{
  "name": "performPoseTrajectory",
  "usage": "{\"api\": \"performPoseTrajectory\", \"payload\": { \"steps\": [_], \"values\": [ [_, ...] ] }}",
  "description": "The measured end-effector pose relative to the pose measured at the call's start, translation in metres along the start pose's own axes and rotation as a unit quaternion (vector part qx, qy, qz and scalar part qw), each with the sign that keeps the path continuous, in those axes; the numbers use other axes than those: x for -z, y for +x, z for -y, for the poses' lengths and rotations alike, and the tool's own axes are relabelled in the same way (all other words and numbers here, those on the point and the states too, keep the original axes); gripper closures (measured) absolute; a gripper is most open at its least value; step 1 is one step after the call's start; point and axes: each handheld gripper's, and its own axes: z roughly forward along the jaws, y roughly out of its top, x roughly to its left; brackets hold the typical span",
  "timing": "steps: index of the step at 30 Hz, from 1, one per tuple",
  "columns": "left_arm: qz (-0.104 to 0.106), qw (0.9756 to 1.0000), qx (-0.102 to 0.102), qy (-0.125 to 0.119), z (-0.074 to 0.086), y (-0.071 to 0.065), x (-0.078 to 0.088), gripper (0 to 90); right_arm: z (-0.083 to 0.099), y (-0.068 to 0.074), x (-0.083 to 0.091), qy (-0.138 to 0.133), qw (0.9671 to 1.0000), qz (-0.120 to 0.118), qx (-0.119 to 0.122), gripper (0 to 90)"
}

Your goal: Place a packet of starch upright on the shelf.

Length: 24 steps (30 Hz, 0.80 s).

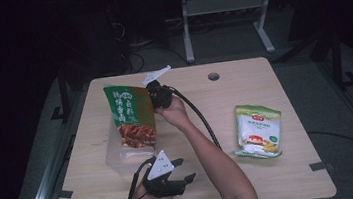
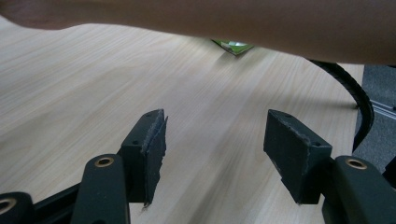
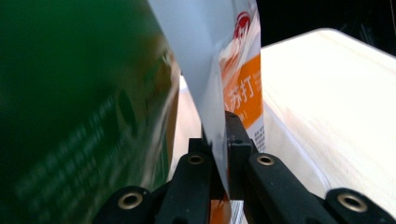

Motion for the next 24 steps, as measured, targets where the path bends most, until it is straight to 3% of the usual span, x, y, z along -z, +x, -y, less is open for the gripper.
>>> {"api": "performPoseTrajectory", "payload": {
  "steps": [2, 9, 15, 24],
  "values": [
    [-0.001, 1.0, 0.0, 0.001, 0.0, -0.001, -0.001, 38.4, 0.004, -0.003, 0.003, 0.017, 0.9998, 0.01, -0.007, 89.1],
    [-0.002, 1.0, 0.001, 0.006, 0.0, 0.0, -0.002, 37.8, 0.009, -0.005, 0.007, 0.029, 0.9992, 0.019, -0.021, 88.0],
    [-0.004, 1.0, 0.002, 0.006, 0.001, 0.0, -0.002, 37.3, 0.005, -0.004, 0.016, 0.03, 0.9988, 0.018, -0.033, 71.7],
    [-0.007, 0.9999, -0.002, 0.008, 0.0, 0.0, -0.004, 35.8, 0.005, -0.002, 0.036, 0.036, 0.9981, 0.035, -0.034, 63.3]
  ]
}}
